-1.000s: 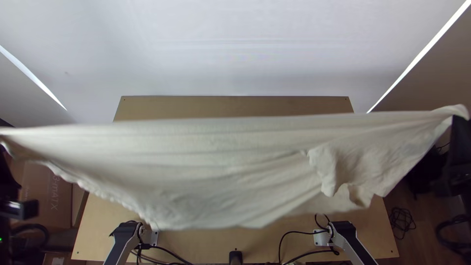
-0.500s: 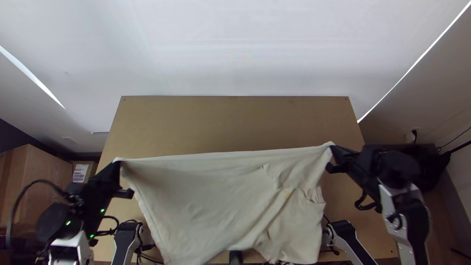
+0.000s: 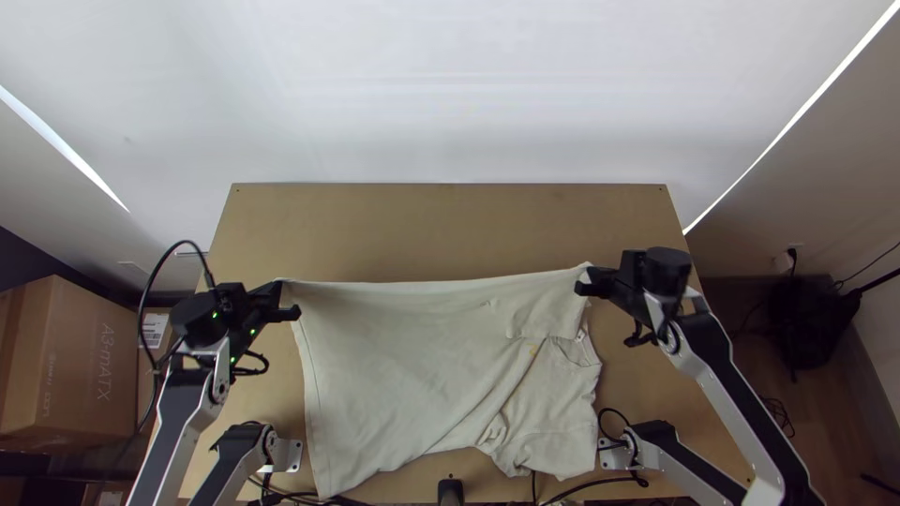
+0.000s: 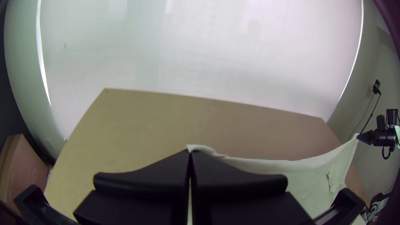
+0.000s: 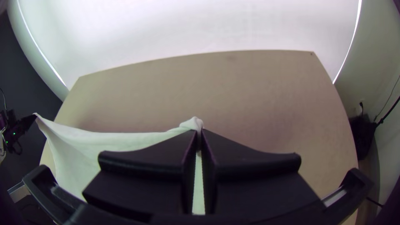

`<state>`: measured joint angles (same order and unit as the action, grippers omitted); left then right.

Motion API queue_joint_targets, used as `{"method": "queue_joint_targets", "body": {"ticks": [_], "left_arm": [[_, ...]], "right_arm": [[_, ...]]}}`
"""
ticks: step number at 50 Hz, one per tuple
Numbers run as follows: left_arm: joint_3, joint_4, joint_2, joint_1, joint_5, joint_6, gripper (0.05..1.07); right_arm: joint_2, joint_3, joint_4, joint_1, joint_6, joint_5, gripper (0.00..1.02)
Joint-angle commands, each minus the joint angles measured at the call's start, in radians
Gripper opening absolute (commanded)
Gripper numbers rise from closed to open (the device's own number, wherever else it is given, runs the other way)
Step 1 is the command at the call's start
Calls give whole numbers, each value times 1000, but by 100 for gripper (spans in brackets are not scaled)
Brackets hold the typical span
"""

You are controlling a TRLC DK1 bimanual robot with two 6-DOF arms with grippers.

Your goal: Fold the t-shirt

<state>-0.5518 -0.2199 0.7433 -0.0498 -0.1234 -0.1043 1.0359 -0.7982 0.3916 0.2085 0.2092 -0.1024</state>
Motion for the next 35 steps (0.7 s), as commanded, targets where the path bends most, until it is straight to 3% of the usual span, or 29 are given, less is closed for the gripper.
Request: {"method": "queue_joint_targets", "body": {"ticks": [1,15,35], "left_arm": [[-62,40,159,1,-2,6,8],[-260,83,533,-5,-1,26,8],[-611,100,920,-4,10,25,8]], "right_arm": [[162,-78,-30,-11,15,-10,2],[497,-297,-39,-35,18,-17,2],[797,-590,-39,-96,-7,-16,2]]}}
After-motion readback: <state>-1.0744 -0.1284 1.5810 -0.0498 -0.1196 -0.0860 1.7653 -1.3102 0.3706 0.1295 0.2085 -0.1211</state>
